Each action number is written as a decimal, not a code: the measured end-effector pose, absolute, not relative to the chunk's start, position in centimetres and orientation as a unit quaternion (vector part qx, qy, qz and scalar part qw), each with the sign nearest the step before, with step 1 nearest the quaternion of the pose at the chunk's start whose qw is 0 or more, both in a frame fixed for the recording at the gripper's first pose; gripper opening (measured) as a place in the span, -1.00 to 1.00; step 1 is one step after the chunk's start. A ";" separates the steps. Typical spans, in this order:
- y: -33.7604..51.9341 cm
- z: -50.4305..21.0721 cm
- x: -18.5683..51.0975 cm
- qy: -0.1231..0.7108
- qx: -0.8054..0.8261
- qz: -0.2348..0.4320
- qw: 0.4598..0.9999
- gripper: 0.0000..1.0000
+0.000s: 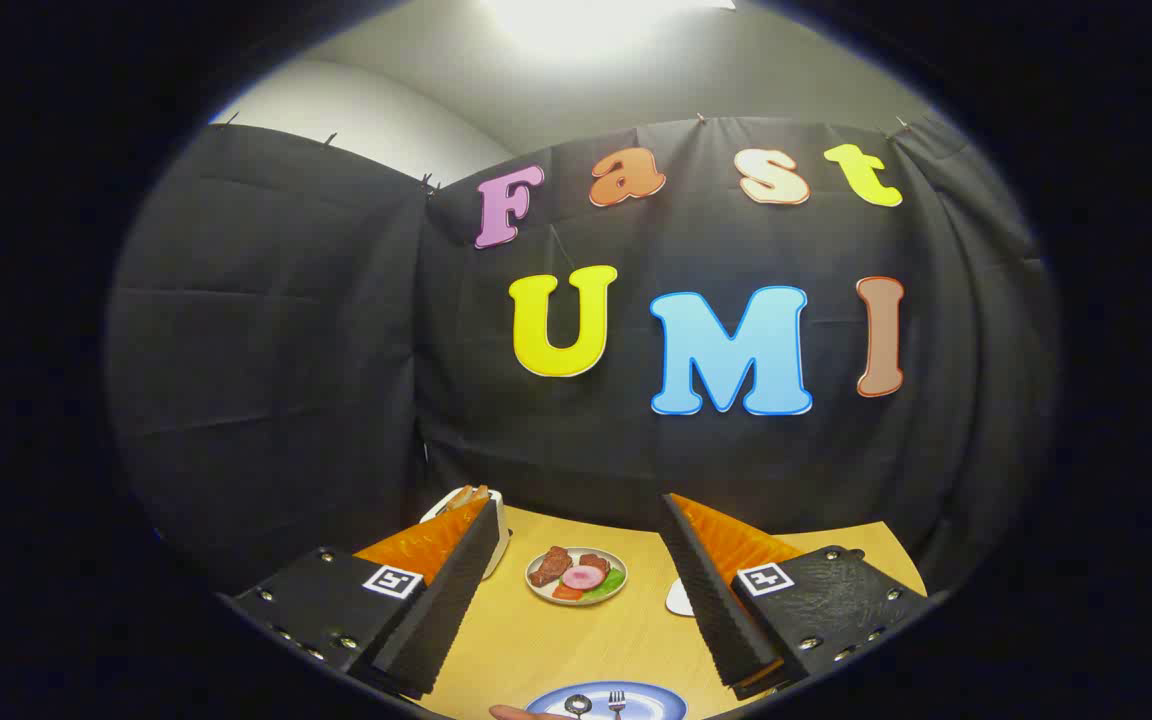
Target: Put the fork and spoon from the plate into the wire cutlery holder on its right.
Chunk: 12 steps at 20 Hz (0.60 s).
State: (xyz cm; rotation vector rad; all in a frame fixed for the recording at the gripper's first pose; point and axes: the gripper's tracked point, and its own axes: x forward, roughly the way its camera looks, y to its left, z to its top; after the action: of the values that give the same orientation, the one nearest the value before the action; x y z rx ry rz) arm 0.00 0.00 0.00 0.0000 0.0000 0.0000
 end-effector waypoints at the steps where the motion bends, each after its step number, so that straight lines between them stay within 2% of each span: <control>1: -0.9 0.2 -0.8 -0.005 -0.002 -0.017 1.000 0.97; 4: -3.1 -0.1 -3.1 -0.014 0.002 -0.066 0.998 0.97; 12: -7.8 -4.0 -7.6 0.025 -0.005 -0.178 0.984 0.96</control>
State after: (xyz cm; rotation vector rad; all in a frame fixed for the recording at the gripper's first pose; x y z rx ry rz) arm -7.60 -7.81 -3.95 -0.0099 0.0501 -0.3589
